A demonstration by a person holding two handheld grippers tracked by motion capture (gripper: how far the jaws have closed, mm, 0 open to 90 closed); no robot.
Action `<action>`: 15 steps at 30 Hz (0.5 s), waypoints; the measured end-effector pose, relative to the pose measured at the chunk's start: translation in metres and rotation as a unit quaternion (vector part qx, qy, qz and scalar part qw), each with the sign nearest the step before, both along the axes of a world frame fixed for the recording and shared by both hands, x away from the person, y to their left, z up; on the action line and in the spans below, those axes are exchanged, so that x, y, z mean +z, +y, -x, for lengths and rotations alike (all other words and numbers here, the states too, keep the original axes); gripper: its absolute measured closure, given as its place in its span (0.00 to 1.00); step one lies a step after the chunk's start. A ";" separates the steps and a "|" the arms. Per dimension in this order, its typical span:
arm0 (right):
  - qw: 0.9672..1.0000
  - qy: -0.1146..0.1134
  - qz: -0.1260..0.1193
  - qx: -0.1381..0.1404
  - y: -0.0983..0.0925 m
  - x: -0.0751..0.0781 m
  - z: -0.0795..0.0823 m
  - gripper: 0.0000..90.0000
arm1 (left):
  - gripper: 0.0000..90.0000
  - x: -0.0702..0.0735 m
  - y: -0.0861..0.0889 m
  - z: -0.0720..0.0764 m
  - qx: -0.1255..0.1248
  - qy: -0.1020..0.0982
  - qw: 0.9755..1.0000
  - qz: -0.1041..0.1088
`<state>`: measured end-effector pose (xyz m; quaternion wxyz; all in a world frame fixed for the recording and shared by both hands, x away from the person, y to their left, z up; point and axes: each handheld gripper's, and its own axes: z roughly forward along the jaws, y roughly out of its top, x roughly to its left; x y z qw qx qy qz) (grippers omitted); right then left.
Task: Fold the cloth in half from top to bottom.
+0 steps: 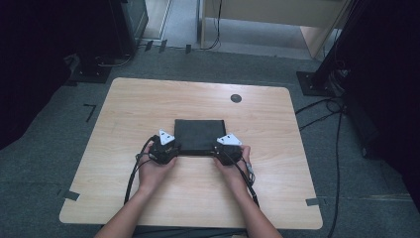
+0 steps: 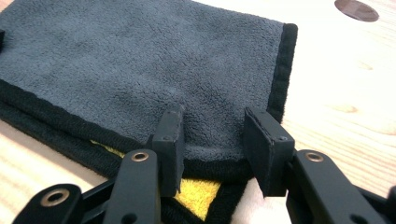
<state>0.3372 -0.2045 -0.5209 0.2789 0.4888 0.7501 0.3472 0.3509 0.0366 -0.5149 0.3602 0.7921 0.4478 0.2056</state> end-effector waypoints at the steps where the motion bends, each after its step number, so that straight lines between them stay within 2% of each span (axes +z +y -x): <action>1: 1.000 0.000 0.001 -0.001 0.001 0.000 -0.002 0.66 | 0.75 0.000 -0.001 -0.001 0.004 -0.002 1.000 0.000; 6: 1.000 -0.002 0.005 -0.006 0.003 0.000 -0.012 0.66 | 0.75 0.000 -0.001 -0.005 0.014 -0.001 1.000 0.000; 10: 1.000 0.000 -0.004 -0.002 0.001 0.000 -0.013 0.65 | 0.72 0.000 0.000 -0.001 0.019 -0.013 1.000 -0.003; 12: 0.999 0.011 -0.041 0.007 -0.007 0.002 -0.014 0.61 | 0.65 0.000 0.002 0.001 0.021 -0.018 1.000 0.007; 14: 0.996 0.024 -0.086 0.017 -0.016 0.003 -0.014 0.50 | 0.55 0.002 0.006 0.003 0.017 -0.018 1.000 0.018; 15: 0.995 0.029 -0.097 0.017 -0.019 0.005 -0.013 0.43 | 0.50 0.003 0.008 0.004 0.014 -0.017 0.999 0.027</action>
